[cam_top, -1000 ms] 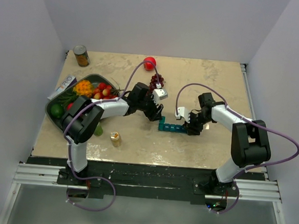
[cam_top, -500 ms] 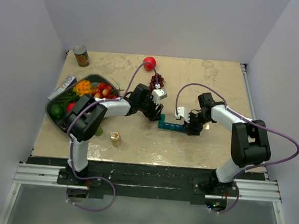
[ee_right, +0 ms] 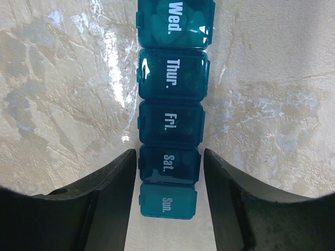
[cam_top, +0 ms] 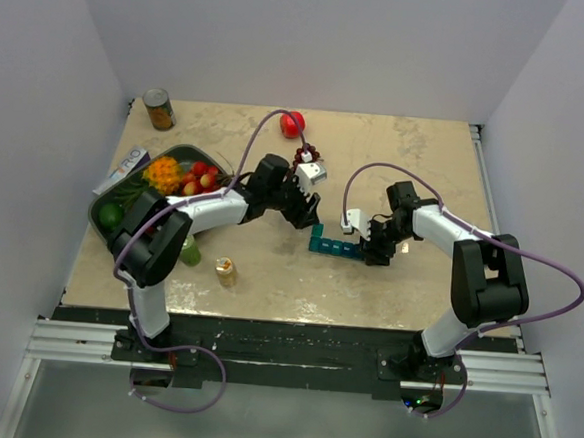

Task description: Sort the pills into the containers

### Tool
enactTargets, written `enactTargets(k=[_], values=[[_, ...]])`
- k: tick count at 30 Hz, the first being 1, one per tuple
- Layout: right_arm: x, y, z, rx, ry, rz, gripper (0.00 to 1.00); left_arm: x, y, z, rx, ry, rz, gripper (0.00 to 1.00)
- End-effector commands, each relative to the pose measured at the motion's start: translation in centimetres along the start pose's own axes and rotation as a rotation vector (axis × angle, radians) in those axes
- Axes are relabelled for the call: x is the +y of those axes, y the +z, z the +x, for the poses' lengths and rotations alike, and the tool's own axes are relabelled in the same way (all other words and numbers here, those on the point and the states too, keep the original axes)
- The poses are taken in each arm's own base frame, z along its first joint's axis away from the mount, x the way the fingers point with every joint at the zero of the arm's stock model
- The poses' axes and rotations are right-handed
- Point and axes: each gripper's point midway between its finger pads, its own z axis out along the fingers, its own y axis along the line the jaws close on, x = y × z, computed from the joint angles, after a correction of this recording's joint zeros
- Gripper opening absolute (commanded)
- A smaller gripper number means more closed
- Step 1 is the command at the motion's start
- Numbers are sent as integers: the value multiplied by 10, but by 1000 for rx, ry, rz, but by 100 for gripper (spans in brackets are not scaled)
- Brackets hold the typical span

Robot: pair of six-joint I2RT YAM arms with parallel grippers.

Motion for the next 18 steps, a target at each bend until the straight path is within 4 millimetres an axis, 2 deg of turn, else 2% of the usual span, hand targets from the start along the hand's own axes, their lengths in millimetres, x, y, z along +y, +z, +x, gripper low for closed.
enactTargets(k=[1, 5, 8, 9, 11, 13, 14, 18], values=[[0, -6, -12, -40, -19, 13, 59, -17, -24, -39, -97, 38, 36, 65], [-3, -6, -10, -29, -19, 24, 59, -22, -39, -47, -112, 51, 30, 65], [-12, -7, -6, -3, -29, 59, 58, -23, -61, -60, -150, 73, 5, 66], [-17, -9, -4, 16, -37, 81, 58, -25, -74, -71, -180, 92, -8, 67], [-27, -13, -5, 32, -52, 105, 58, -21, -89, -76, -192, 113, -53, 71], [-33, -13, -3, 52, -55, 105, 58, -20, -113, -92, -241, 145, -110, 74], [-41, -17, -7, 52, -65, 120, 58, -20, -120, -88, -225, 146, -127, 76], [-59, -18, -8, 81, -64, 128, 61, -24, -165, -98, -265, 141, -220, 82]])
